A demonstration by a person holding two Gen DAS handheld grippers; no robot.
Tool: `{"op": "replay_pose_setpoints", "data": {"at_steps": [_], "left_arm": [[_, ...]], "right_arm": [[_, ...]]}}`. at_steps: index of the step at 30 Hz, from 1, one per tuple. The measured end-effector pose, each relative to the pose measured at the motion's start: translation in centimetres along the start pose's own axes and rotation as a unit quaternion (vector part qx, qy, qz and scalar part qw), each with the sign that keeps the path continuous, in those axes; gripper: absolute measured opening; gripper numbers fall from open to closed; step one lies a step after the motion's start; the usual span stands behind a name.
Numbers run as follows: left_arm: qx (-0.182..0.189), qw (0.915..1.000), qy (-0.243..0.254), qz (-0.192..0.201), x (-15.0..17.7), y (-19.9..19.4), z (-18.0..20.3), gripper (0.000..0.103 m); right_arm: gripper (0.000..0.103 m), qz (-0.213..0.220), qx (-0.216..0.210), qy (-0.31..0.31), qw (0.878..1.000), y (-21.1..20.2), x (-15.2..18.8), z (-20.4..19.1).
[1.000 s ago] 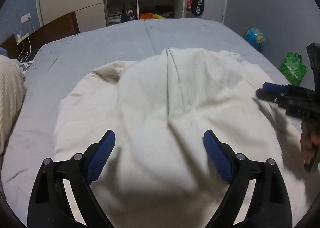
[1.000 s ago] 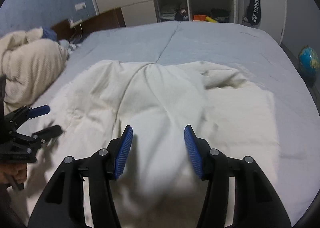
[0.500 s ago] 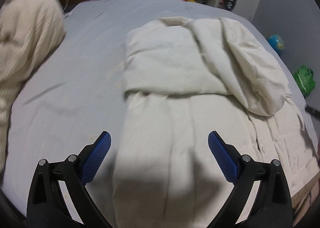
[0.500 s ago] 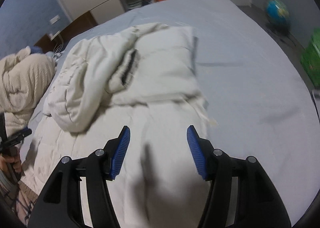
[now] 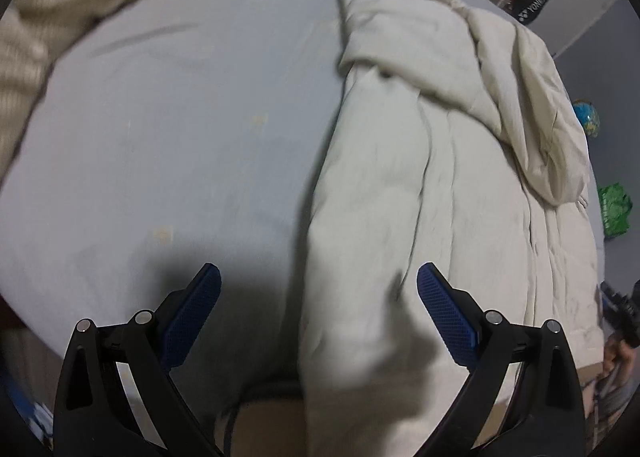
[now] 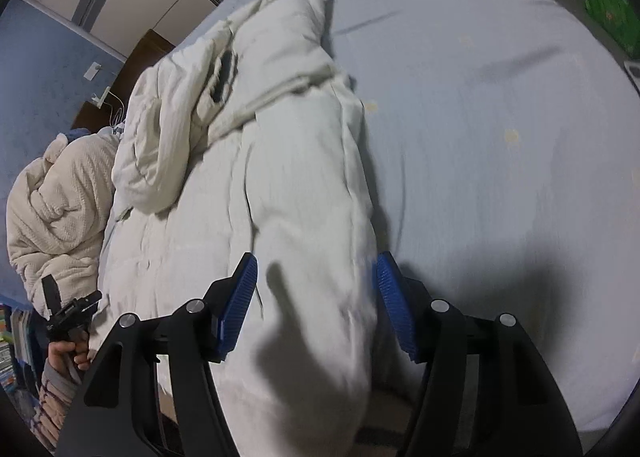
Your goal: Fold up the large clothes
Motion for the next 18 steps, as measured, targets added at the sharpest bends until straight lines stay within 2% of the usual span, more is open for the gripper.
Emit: {"op": "replay_pose_setpoints", "data": {"at_steps": [6,9,11,14,18], "left_arm": [[0.008,0.9999,0.004,-0.010,2.1,-0.5,0.1,0.094],[0.022,0.9989,0.031,-0.028,3.3,-0.3,1.4,0.077],[0.040,0.9973,0.050,-0.037,3.9,-0.2,2.4,0.050],[0.055,0.9964,0.056,-0.033,4.3,-0.4,3.0,0.038],[0.073,0.9959,0.043,-0.032,4.8,-0.6,3.0,0.036]], "right_arm": [[0.058,-0.022,-0.014,-0.006,1.000,-0.2,2.9,0.5],[0.058,-0.021,-0.032,-0.013,0.999,-0.9,3.5,-0.1],[0.058,-0.024,-0.032,-0.030,0.999,-1.1,4.2,-0.7],[0.058,-0.023,-0.030,-0.045,0.998,-1.3,4.9,-1.3],[0.057,-0.030,-0.029,-0.052,0.998,-1.4,5.9,-1.4]]}}
Point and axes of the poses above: each gripper's, at about its wrist camera, not at the fingertips, and y roughly the way its jaws point, z to its right, x to its underside, the point moved 8 cm from there along y, roughly the way its jaws point, and after that the axes turned 11 degrees about y, right-handed, at the moved point
